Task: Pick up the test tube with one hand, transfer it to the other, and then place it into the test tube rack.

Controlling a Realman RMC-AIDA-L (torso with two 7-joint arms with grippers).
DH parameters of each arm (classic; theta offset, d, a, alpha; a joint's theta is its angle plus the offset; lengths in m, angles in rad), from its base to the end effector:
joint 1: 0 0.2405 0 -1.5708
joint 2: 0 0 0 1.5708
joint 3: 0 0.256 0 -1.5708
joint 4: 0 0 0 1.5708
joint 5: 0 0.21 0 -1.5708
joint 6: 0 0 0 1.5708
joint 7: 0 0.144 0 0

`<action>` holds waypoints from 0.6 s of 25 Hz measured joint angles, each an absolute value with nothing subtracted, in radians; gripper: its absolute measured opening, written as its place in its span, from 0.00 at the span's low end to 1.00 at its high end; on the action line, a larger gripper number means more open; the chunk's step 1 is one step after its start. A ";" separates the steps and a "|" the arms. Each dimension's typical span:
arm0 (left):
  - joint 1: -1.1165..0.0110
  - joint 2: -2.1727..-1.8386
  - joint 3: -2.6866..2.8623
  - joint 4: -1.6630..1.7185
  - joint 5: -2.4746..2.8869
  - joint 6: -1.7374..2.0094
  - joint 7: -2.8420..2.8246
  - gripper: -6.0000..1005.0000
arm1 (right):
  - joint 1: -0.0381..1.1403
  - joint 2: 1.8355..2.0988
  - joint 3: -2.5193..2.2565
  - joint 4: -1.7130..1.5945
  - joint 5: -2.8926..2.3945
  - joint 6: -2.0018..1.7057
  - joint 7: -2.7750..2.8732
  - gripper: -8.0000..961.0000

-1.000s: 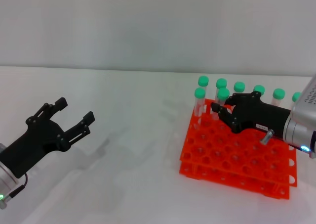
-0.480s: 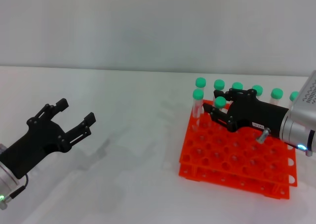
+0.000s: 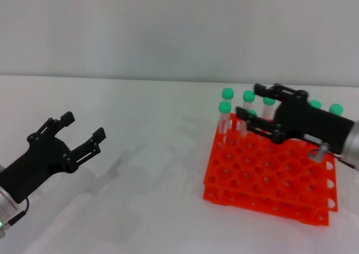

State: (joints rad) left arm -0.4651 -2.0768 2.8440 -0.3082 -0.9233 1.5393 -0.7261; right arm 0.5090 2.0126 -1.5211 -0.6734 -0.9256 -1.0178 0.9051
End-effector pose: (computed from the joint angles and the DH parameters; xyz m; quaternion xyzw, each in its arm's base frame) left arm -0.3363 0.2973 0.0193 -0.8007 -0.2109 -0.3534 0.4353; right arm 0.1928 0.3828 -0.0226 -0.8985 0.0536 0.3174 0.2985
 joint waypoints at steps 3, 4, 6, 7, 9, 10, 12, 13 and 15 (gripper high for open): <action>-0.459 -2.077 2.844 -0.312 -0.935 1.542 -0.725 0.89 | 0.434 2.012 -1.474 -0.741 -0.924 -1.071 0.900 0.67; -0.455 -2.077 2.844 -0.313 -0.944 1.543 -0.723 0.89 | 0.416 2.012 -1.453 -0.752 -0.924 -1.097 0.898 0.67; -0.447 -2.077 2.844 -0.314 -0.968 1.544 -0.714 0.89 | 0.377 2.012 -1.373 -0.755 -0.924 -1.163 0.897 0.67; -0.442 -2.077 2.844 -0.313 -0.984 1.544 -0.706 0.89 | 0.361 2.012 -1.336 -0.749 -0.924 -1.190 0.895 0.67; -0.436 -2.080 2.844 -0.306 -1.025 1.540 -0.684 0.89 | 0.327 2.012 -1.250 -0.724 -0.923 -1.241 0.885 0.67; -0.432 -2.082 2.844 -0.299 -1.053 1.538 -0.668 0.89 | 0.317 2.011 -1.222 -0.712 -0.921 -1.255 0.881 0.67; -0.416 -2.082 2.843 -0.269 -1.117 1.536 -0.629 0.89 | 0.304 2.010 -1.128 -0.646 -0.916 -1.309 0.848 0.67; -0.406 -2.082 2.843 -0.247 -1.153 1.535 -0.603 0.89 | 0.302 2.010 -1.082 -0.602 -0.915 -1.333 0.825 0.67; -0.394 -2.082 2.843 -0.211 -1.228 1.535 -0.564 0.89 | 0.302 2.009 -0.972 -0.504 -0.914 -1.381 0.769 0.67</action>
